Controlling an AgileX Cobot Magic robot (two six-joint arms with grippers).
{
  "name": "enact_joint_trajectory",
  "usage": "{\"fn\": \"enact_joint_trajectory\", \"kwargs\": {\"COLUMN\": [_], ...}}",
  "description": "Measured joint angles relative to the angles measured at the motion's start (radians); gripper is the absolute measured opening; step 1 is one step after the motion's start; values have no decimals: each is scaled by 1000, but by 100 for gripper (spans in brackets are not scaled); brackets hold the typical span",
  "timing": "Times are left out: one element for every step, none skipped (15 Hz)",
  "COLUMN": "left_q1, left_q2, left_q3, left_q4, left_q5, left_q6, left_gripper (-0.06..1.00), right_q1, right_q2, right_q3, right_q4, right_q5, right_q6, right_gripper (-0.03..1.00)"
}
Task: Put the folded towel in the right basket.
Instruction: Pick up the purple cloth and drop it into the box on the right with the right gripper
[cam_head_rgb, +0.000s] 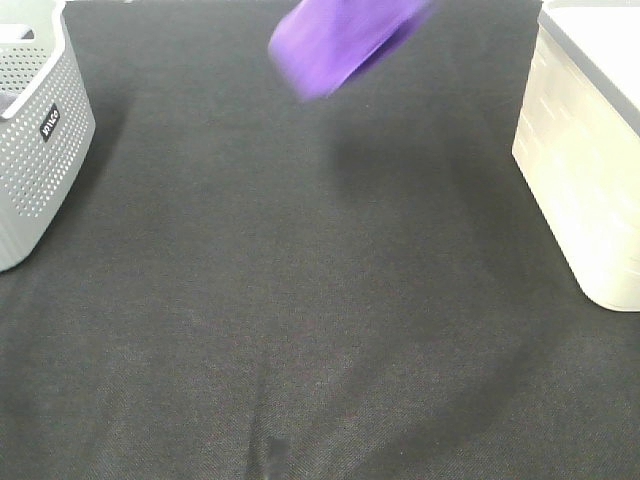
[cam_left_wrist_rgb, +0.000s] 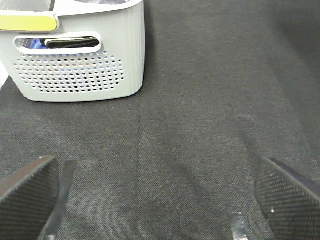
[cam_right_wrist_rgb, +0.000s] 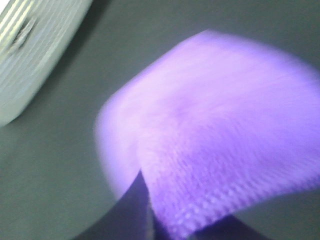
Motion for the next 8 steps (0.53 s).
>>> {"fn": "enact_joint_trajectory", "kwargs": {"left_q1": [0,0,0,0,0,0,0,0], "left_q2": [0,0,0,0,0,0,0,0], "left_q3": [0,0,0,0,0,0,0,0], "left_q4": [0,0,0,0,0,0,0,0], "left_q5": [0,0,0,0,0,0,0,0], "left_q6": [0,0,0,0,0,0,0,0], "left_gripper": [99,99,99,99,99,99,99,99], "right_q1": [-74,-150,-237,-309,-309,-377,-428,-475], "right_q2": [-61,-106,-137,-151,-151,-153,-150,-139], "right_q3": [9,17,19,19,19,19,25,35], "right_q4": [-30,-46,-57,-64,-64,-68,-68,-68], "right_q5": [1,0,0,0,0,0,1,3], "right_q6": [0,0,0,0,0,0,0,0], "right_gripper": [5,5,5,5,5,5,5,5]}}
